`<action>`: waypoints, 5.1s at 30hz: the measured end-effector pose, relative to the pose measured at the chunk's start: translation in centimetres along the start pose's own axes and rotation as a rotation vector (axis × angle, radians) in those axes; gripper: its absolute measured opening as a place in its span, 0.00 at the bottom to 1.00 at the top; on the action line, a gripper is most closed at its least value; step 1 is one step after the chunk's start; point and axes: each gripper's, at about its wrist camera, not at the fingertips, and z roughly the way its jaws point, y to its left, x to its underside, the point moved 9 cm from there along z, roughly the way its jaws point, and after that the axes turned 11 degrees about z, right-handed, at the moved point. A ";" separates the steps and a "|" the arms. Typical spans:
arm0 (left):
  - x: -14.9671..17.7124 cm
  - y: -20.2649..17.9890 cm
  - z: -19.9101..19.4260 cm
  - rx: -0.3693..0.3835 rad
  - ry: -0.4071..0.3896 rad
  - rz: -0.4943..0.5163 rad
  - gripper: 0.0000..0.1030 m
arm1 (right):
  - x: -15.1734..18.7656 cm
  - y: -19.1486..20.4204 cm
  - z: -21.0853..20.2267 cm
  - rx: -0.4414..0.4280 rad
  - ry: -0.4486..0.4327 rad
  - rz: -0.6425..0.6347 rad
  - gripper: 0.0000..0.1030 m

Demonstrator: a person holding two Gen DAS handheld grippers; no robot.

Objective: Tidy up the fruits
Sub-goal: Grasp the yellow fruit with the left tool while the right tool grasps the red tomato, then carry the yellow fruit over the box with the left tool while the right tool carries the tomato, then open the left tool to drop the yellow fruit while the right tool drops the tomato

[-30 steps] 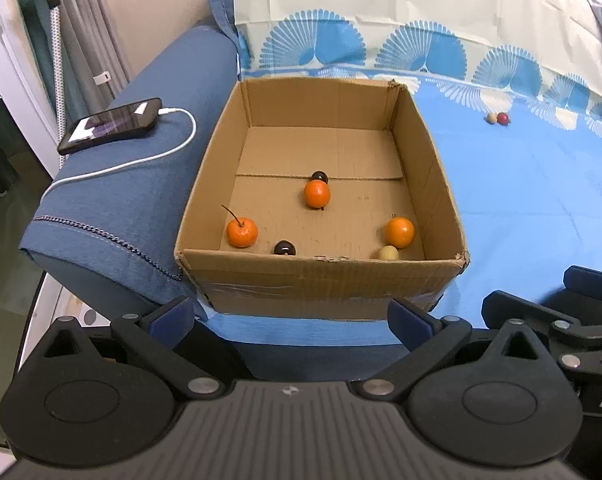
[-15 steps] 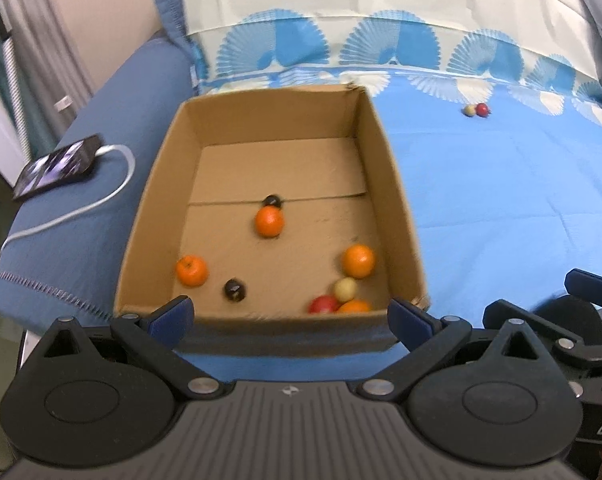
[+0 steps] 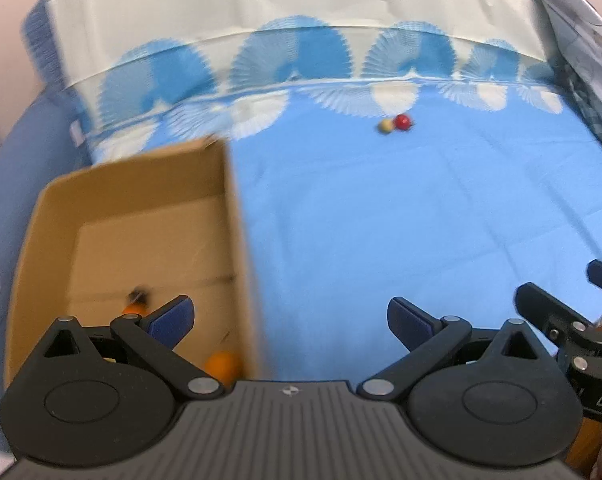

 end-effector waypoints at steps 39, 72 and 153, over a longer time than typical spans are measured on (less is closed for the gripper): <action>-26.2 -6.6 35.3 0.253 -0.036 0.077 0.28 | -9.9 -6.6 41.4 -0.135 -0.031 -0.326 0.30; 2.7 3.3 -4.4 0.170 -0.051 -0.078 0.28 | 4.1 10.8 -1.1 -0.347 0.049 -0.125 0.31; 14.2 20.8 4.4 -0.046 0.155 -0.251 0.28 | 13.6 25.2 9.2 -0.283 0.333 -0.353 0.31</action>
